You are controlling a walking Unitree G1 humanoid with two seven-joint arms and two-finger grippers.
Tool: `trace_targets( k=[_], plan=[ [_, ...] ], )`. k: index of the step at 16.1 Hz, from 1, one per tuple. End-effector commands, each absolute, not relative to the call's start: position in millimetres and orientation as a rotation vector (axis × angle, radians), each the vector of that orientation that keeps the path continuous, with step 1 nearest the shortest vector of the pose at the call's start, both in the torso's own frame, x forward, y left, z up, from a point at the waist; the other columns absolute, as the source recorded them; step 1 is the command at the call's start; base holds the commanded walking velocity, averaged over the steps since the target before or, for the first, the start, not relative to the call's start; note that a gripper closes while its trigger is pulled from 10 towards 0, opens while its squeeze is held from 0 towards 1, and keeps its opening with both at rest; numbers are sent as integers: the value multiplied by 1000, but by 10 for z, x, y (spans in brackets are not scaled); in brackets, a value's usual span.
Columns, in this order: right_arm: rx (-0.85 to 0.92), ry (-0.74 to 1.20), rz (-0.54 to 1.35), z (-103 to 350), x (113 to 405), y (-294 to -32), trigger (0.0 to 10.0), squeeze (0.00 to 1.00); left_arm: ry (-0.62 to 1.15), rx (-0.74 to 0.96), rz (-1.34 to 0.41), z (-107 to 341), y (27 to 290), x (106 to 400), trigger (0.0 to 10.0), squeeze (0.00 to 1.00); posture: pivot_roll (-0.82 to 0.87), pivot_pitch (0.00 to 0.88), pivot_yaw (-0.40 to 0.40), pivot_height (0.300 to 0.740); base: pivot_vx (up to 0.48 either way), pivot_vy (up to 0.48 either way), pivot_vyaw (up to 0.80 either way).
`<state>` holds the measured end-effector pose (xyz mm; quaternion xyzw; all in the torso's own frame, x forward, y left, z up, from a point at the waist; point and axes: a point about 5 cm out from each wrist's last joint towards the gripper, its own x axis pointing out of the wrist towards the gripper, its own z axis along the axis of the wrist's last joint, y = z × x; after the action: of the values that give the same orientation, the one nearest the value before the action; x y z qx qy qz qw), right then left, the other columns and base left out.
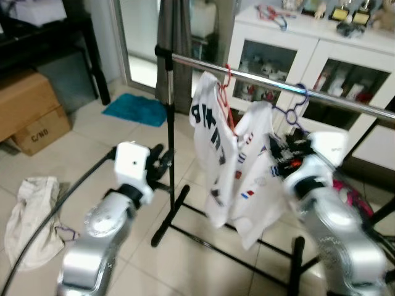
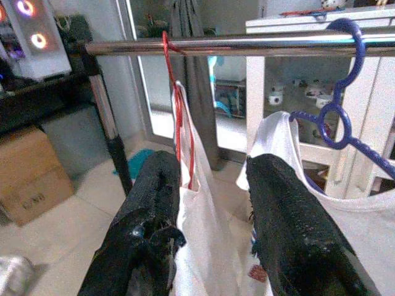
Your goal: Hang hanger
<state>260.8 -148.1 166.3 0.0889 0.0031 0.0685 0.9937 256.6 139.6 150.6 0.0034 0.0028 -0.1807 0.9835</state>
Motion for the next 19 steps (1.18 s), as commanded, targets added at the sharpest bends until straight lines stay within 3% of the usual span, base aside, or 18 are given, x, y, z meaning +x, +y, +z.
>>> trace_targets(
  k=[1, 7, 19],
  plan=[
    [158, -31, 88, 1716, 2639, -1564, 10000, 0, 6, -28, -367, 1508, 1346, 2591, 10000, 0, 65, 0, -29, 740, 0, 0, 0],
    [161, 87, 172, 1510, 2650, -1476, 10000, 0, -21, 21, -377, 1533, 1345, 2544, 10000, 0, 80, 0, -50, 740, 0, 0, 0],
    [130, 49, 163, 1542, 2725, -1455, 10000, 0, -47, 23, -410, 1585, 1361, 2583, 10000, 0, 95, 0, -38, 740, 368, 0, -131]
  ],
)
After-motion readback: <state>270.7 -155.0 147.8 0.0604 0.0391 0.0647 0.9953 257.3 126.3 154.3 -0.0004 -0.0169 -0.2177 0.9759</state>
